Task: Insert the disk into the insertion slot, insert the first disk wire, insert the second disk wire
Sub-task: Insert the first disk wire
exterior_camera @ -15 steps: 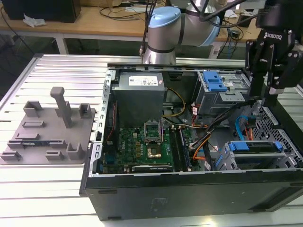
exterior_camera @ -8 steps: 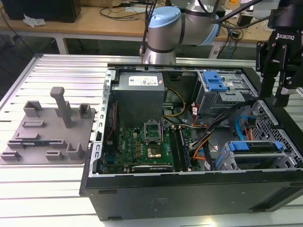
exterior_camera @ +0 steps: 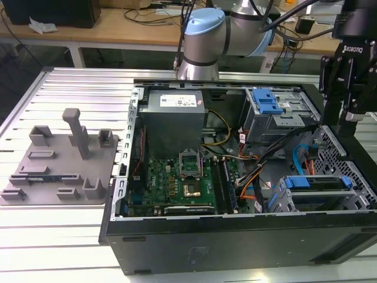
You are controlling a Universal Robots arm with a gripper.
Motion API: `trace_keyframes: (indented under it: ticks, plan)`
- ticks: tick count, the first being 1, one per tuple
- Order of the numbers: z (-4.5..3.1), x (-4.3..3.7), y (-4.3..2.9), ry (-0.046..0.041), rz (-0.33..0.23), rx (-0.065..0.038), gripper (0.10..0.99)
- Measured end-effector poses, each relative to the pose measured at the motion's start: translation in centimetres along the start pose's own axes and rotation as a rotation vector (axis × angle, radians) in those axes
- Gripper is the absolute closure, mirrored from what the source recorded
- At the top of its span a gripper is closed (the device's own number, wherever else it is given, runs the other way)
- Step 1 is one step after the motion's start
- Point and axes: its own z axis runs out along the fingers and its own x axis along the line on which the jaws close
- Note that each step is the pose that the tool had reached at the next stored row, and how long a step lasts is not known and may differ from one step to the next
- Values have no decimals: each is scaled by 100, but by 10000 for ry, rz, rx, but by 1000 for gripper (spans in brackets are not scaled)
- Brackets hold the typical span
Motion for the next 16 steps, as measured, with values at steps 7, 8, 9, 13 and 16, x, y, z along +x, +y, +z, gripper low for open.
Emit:
trace_keyframes:
  ticks: [7,8,9,13,16]
  plan:
    - [47,-163,-79,259,127,-25,580]
    - [55,-197,-98,262,155,-36,580]
    - [59,-243,-114,262,173,-44,580]
    - [78,-364,-117,287,195,-51,580]
    - [99,-451,-111,387,202,-41,580]
